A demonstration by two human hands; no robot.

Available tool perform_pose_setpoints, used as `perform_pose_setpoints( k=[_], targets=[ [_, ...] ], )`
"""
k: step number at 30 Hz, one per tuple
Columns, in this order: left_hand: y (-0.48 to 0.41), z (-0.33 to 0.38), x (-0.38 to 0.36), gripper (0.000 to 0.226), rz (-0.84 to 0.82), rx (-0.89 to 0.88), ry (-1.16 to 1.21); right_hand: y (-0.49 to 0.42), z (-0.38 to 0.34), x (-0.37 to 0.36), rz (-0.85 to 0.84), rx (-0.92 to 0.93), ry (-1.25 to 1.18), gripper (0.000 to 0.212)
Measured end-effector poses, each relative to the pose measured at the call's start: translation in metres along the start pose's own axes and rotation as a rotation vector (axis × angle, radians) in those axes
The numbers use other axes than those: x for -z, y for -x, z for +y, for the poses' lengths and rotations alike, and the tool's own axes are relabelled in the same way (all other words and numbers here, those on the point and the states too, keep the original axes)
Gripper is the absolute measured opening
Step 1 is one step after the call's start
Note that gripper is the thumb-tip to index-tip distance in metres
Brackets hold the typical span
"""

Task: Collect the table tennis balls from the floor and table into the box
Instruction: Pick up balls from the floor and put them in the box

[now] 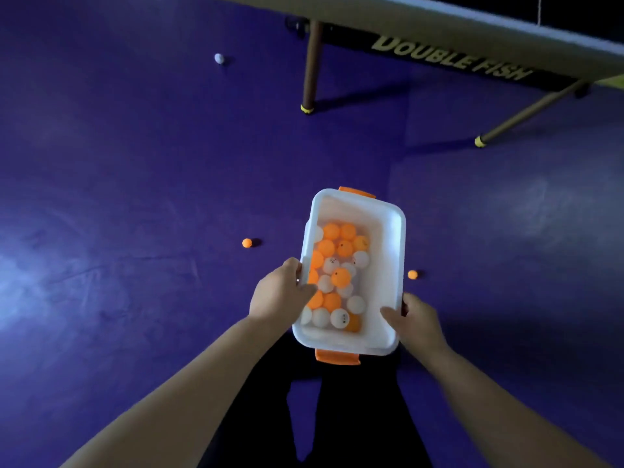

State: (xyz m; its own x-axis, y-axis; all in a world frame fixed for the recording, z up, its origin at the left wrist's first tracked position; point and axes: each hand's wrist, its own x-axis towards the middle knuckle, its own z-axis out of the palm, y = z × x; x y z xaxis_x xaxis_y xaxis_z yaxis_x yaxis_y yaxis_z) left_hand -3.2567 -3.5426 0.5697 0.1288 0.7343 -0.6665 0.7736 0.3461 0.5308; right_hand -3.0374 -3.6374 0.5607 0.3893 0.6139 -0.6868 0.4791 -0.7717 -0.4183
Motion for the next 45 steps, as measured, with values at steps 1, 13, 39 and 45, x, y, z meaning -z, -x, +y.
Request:
perform_pose_setpoints(
  k=[1,13,39,45],
  targets=[
    [-0.009,-0.011,0.002,0.020,-0.020,-0.012,-0.025,0.000,0.000,-0.013,0.003,-0.020,-0.014,0.024],
    [-0.183,-0.114,-0.115,0.013,-0.122,0.010,-0.071,-0.145,0.082,-0.147,0.013,-0.254,-0.102,0.015],
    [-0.379,-0.378,-0.367,0.036,-0.225,0.131,-0.243,-0.414,0.224,-0.362,0.323,-0.235,-0.204,0.018],
    [-0.372,-0.397,-0.393,0.035,-0.248,0.173,-0.285,-0.420,0.227,-0.373,0.399,-0.260,-0.223,0.023]
  ],
)
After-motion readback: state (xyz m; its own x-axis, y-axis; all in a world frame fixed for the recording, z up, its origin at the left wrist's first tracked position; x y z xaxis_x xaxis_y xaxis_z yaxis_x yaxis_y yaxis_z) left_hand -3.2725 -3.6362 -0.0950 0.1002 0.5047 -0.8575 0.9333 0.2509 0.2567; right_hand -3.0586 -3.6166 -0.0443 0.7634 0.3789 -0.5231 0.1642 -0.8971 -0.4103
